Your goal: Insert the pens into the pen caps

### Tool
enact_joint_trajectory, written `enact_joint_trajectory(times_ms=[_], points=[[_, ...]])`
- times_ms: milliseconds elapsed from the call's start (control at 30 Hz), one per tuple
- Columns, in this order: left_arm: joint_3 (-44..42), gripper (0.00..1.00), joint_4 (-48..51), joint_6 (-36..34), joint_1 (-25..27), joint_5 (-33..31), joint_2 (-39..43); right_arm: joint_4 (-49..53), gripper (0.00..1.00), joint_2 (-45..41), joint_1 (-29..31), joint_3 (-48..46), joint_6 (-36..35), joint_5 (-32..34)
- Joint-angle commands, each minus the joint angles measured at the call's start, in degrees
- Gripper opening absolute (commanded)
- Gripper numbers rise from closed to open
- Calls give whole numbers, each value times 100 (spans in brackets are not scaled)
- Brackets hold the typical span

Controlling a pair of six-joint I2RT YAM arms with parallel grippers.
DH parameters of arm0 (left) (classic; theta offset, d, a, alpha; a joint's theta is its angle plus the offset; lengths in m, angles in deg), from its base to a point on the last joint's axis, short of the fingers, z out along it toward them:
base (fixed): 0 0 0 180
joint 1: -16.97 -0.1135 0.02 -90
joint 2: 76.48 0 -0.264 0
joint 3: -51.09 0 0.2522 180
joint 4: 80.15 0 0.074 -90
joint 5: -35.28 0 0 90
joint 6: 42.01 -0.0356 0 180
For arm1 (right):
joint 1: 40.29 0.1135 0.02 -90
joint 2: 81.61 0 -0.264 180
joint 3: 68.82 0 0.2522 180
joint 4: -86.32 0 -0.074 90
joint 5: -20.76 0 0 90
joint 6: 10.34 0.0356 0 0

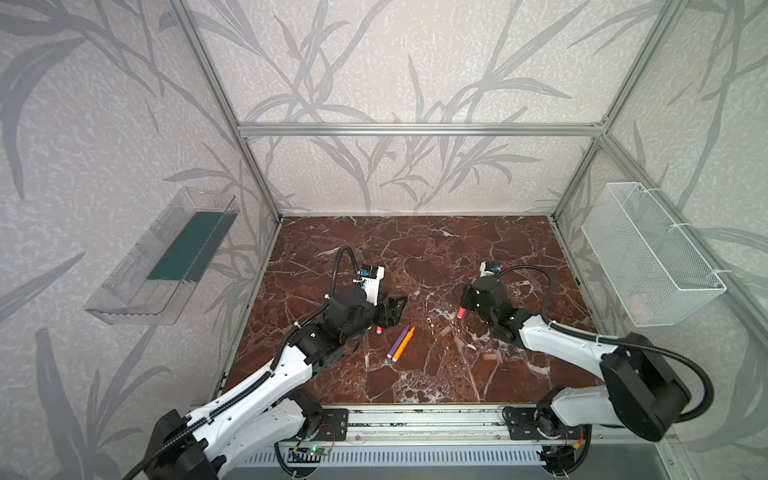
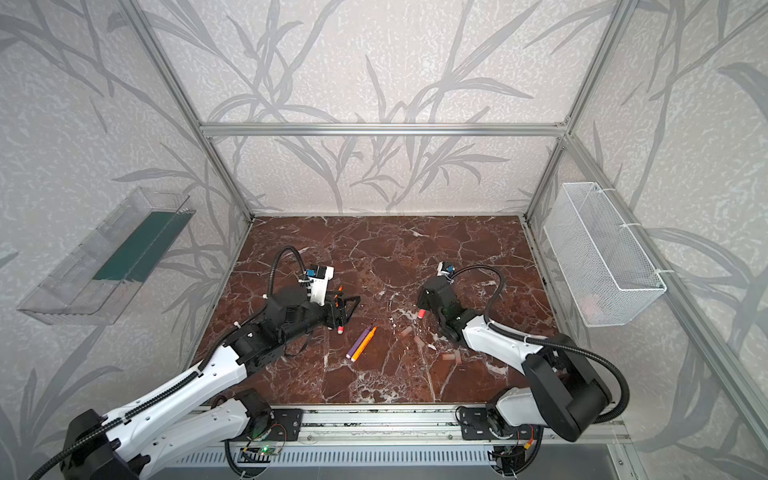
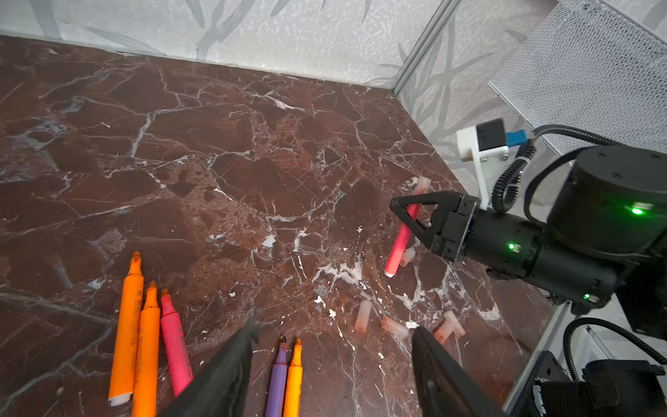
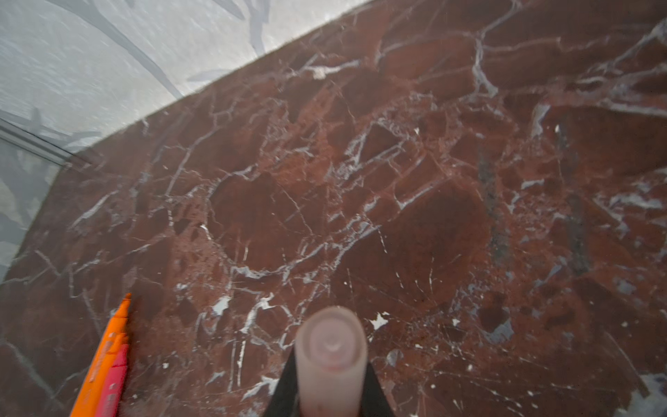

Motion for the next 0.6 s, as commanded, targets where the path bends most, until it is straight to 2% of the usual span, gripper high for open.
enact_joint_trajectory(times_ms=[0,133,233,433,567], points=[[205,71,168,109,11,-312,65,226,3,547,-378,411,265,-757],[172,70,135,92,4,-474,75,500,3,1355,-842,828,310,-1612],[186,70,120,92,-5,-483,20,517,5,1598,-930,917,336,-1603],[249,66,185,124,6,-544,-75,476,19,2165,-1099,969,369,-1759],[273,64,219,60,2,-312,-183,519,28,2251,-1144,968,404,-1749]])
